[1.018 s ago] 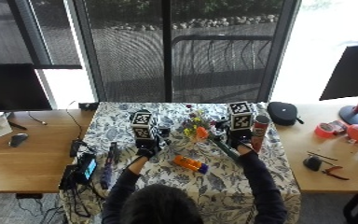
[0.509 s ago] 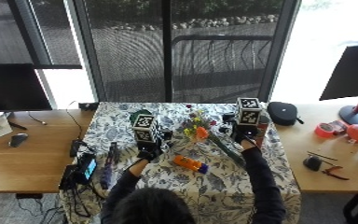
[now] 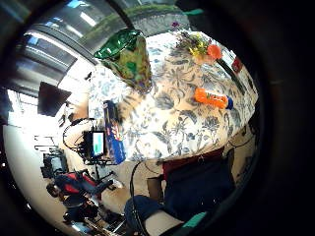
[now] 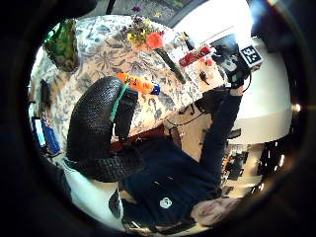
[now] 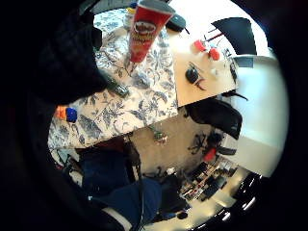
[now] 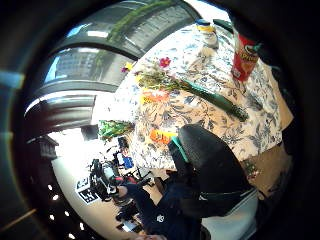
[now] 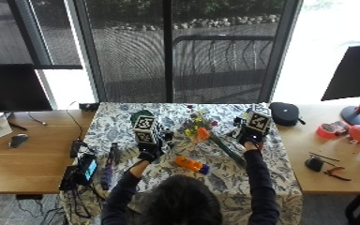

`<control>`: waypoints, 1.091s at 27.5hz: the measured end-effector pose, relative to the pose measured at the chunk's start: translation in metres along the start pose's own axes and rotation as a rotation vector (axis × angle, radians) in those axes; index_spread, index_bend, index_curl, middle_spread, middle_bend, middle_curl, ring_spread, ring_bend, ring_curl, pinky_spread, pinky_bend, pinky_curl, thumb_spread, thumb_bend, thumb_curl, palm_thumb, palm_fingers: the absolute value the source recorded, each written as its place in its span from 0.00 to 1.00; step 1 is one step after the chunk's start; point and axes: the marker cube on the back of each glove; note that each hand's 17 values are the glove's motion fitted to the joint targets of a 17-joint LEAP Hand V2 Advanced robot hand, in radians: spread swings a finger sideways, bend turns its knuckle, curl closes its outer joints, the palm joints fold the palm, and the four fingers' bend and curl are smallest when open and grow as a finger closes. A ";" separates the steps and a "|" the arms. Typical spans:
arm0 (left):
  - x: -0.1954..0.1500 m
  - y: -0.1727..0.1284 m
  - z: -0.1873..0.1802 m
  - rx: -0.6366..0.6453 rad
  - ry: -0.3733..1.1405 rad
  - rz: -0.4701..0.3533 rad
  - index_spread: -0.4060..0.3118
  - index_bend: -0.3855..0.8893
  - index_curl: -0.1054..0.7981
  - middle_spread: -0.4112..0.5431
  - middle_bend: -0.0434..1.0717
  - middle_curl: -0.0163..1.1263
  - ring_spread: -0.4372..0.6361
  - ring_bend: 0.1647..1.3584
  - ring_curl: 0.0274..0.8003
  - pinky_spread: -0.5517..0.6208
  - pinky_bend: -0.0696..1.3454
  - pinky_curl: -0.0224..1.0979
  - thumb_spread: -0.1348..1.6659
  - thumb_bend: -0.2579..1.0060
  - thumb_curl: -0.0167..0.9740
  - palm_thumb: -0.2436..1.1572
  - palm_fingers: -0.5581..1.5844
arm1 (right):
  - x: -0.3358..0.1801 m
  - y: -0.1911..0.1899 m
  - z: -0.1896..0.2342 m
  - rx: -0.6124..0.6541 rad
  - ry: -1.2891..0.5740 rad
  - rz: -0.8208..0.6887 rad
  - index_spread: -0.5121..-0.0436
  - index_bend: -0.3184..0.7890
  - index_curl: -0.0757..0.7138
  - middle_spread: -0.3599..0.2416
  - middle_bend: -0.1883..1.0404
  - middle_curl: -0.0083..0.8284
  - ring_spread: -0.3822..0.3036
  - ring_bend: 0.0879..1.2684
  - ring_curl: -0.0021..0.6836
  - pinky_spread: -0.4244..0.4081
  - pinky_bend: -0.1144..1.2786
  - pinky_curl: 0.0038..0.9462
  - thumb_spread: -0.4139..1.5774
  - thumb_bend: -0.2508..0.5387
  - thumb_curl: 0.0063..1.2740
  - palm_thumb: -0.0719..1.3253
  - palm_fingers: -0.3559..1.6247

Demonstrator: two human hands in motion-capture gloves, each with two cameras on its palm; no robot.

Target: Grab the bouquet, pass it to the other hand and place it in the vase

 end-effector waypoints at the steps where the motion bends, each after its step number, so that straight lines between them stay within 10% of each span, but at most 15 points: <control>1: 0.000 0.000 0.001 0.003 0.001 0.002 0.41 0.46 0.54 0.53 0.19 0.27 0.62 0.20 0.32 0.74 0.18 0.29 0.74 0.19 0.29 0.44 0.45 | 0.005 -0.007 0.008 -0.007 -0.014 0.028 0.52 0.35 0.28 0.56 0.39 0.43 0.53 0.43 0.48 0.66 0.46 0.35 0.77 0.32 0.20 0.39 0.46; 14: -0.008 -0.001 0.009 -0.029 0.001 -0.013 0.40 0.46 0.57 0.54 0.18 0.27 0.65 0.18 0.32 0.77 0.18 0.29 0.74 0.19 0.30 0.44 0.44 | 0.055 -0.068 0.130 -0.142 -0.057 0.377 0.70 0.32 0.24 0.57 0.36 0.46 0.46 0.45 0.53 0.66 0.57 0.41 0.75 0.36 0.25 0.54 0.42; 30: -0.014 -0.003 0.014 -0.043 0.002 -0.021 0.39 0.46 0.59 0.54 0.19 0.28 0.67 0.17 0.32 0.80 0.18 0.28 0.74 0.19 0.31 0.44 0.44 | 0.043 -0.091 0.198 -0.107 0.017 0.384 0.71 0.42 0.29 0.50 0.45 0.52 0.40 0.45 0.53 0.72 0.46 0.35 0.75 0.39 0.31 0.70 0.48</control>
